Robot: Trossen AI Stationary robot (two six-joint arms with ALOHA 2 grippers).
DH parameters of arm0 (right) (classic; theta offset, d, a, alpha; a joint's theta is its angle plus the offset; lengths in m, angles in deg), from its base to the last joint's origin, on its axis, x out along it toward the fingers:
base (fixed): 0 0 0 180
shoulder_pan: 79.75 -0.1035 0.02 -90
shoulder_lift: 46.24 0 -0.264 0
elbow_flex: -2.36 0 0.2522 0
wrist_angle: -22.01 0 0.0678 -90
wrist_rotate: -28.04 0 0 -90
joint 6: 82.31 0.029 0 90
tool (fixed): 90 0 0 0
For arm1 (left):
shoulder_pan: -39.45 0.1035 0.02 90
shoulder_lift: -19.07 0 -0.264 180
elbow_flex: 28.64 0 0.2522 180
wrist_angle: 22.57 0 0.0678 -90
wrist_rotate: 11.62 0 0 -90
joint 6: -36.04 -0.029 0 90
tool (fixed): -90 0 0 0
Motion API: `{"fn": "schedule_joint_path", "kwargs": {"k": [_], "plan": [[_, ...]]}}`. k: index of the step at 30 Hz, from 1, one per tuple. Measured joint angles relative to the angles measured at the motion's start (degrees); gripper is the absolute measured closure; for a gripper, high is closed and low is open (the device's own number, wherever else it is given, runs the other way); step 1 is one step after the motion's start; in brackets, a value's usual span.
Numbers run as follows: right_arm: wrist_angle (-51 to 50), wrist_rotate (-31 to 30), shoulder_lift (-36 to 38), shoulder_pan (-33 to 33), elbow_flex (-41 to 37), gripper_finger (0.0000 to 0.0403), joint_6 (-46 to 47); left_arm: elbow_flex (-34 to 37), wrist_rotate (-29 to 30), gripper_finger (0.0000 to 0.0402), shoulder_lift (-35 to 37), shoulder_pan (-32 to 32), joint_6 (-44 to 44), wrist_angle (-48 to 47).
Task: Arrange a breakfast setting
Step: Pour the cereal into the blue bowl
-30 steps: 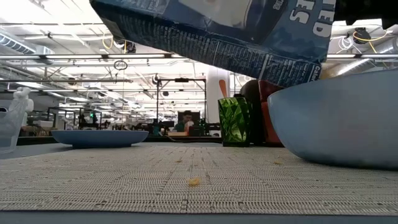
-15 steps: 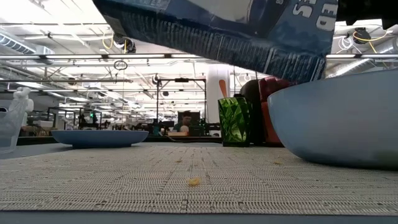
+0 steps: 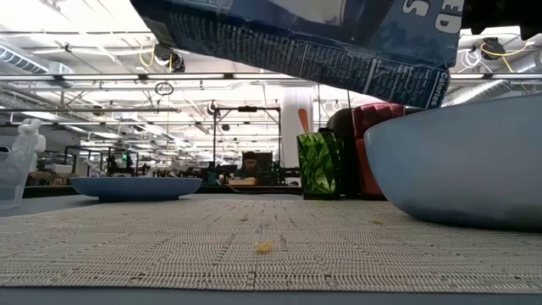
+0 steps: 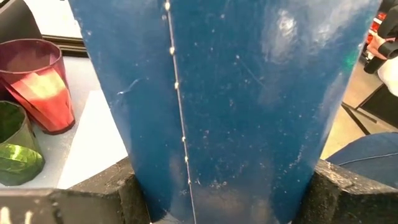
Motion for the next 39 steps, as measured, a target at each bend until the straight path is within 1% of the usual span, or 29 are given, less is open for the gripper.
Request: {"fn": "schedule_joint_path", "kwargs": {"k": [10,24,30,34,35,39], "plan": [[-0.5,0.0,0.0,0.0,0.0,0.0099,0.0,0.0,1.0,0.0124,2.6,0.0,-0.4,-0.4],[-1.0,0.0,-0.2,0.0,0.0,0.0099,0.0,0.0,1.2,0.0124,1.9,-0.4,-0.2,-0.2],[-6.5,0.1,0.0,0.0,0.0,0.0099,0.2,0.0,1.1,0.0124,1.9,-0.4,-0.2,-0.2],[-9.3,0.2,0.5,0.0,0.0,0.0099,3.0,0.0,1.1,0.0124,1.9,-0.4,-0.1,-0.1],[-10.4,0.7,0.8,0.0,0.0,0.0099,3.9,0.0,1.1,0.0124,1.9,-0.4,-0.1,-0.1],[-15.3,5.8,2.3,0.0,0.0,0.0099,7.2,0.0,1.1,0.0124,1.9,-0.4,-0.1,-0.1]]}}
